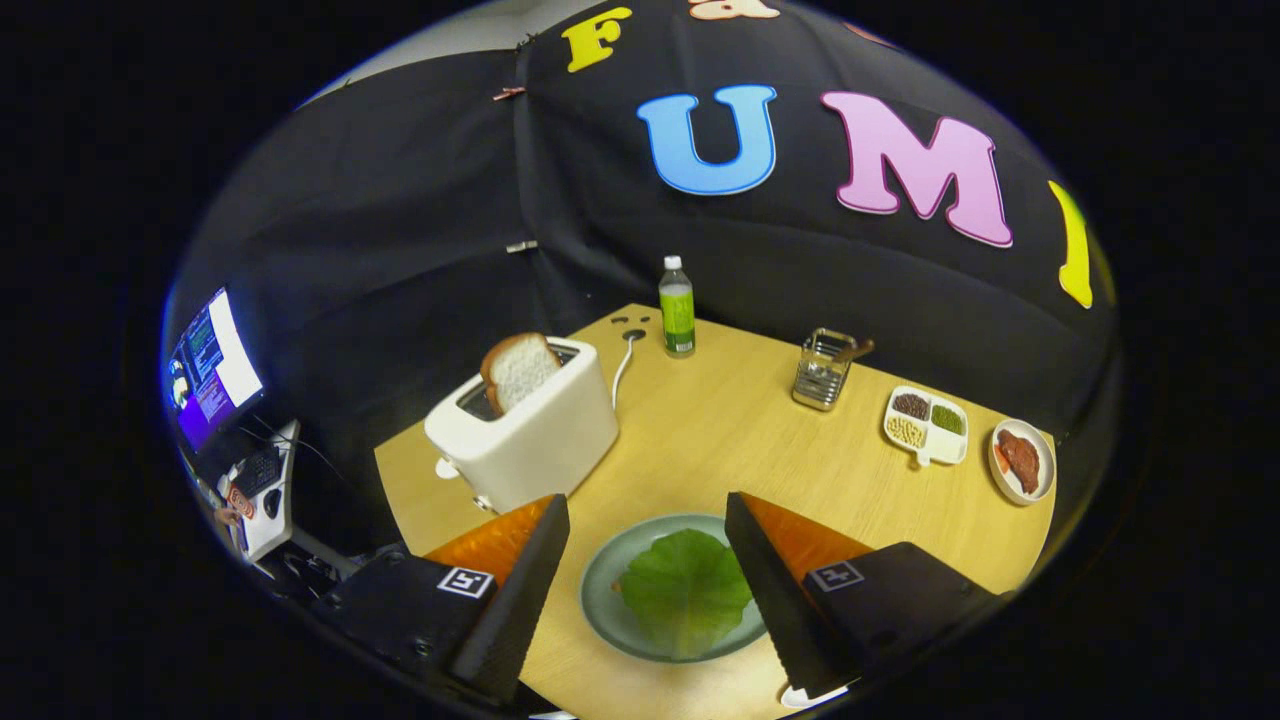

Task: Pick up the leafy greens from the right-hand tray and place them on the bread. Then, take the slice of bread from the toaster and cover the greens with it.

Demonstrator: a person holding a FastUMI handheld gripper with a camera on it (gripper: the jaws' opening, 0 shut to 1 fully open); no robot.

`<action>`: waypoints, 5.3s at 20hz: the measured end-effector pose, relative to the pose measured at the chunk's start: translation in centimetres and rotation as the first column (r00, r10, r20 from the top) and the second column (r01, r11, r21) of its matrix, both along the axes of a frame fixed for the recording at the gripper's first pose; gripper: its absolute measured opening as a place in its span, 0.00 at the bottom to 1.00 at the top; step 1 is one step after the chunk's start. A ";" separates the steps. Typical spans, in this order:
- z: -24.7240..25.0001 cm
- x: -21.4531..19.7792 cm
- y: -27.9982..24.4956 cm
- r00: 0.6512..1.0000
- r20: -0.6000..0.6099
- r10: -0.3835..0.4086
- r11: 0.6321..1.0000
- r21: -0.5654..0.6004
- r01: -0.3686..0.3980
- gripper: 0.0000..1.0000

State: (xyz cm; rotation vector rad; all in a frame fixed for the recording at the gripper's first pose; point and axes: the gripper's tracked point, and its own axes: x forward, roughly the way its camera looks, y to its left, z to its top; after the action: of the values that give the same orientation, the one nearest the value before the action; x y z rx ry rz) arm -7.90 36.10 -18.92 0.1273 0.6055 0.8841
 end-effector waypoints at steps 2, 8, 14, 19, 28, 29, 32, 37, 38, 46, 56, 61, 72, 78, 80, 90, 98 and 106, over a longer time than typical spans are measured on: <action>3.2 0.3 1.4 1.000 0.024 0.003 0.999 0.051 -0.004 0.98; 9.0 0.1 6.8 0.992 0.117 0.045 0.996 0.073 -0.054 0.97; 9.2 0.8 11.8 0.994 0.113 -0.006 0.999 0.042 0.001 0.98; 7.3 2.4 14.4 0.992 0.031 -0.126 0.992 0.022 0.125 0.97; 4.4 2.6 19.5 0.989 -0.055 -0.134 0.991 -0.022 0.133 0.97; 4.2 2.5 20.3 0.989 -0.066 -0.132 0.991 -0.020 0.131 0.97; 3.0 2.9 22.7 0.986 -0.102 -0.134 0.991 -0.024 0.132 0.94; -1.1 3.5 24.5 0.973 -0.158 -0.169 0.983 -0.105 0.153 0.82; -1.3 3.9 23.9 0.970 -0.142 -0.197 0.976 -0.127 0.179 0.76; -1.1 4.6 24.0 0.962 -0.138 -0.237 0.967 -0.130 0.220 0.15; 7.7 5.8 20.8 0.969 -0.057 -0.239 0.969 0.051 0.241 0.15; 11.7 6.0 16.8 0.962 -0.023 -0.271 0.955 0.120 0.272 0.15; 7.1 4.7 1.6 0.895 -0.031 -0.445 0.894 0.042 0.446 0.15; -2.5 2.3 -1.0 0.837 -0.195 -0.510 0.856 -0.022 0.517 0.15; -5.3 1.6 -0.5 0.807 -0.262 -0.530 0.839 -0.026 0.543 0.15; -14.8 0.8 -2.1 0.691 -0.339 -0.639 0.762 -0.155 0.629 0.15; -19.5 -0.4 -4.0 0.706 -0.317 -0.633 0.774 -0.277 0.570 0.29; -19.4 -0.3 -5.9 0.735 -0.240 -0.634 0.765 -0.333 0.551 0.89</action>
State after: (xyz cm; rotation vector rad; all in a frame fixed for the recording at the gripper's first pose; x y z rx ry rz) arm -8.20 30.18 -38.29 0.2438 0.9257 0.1424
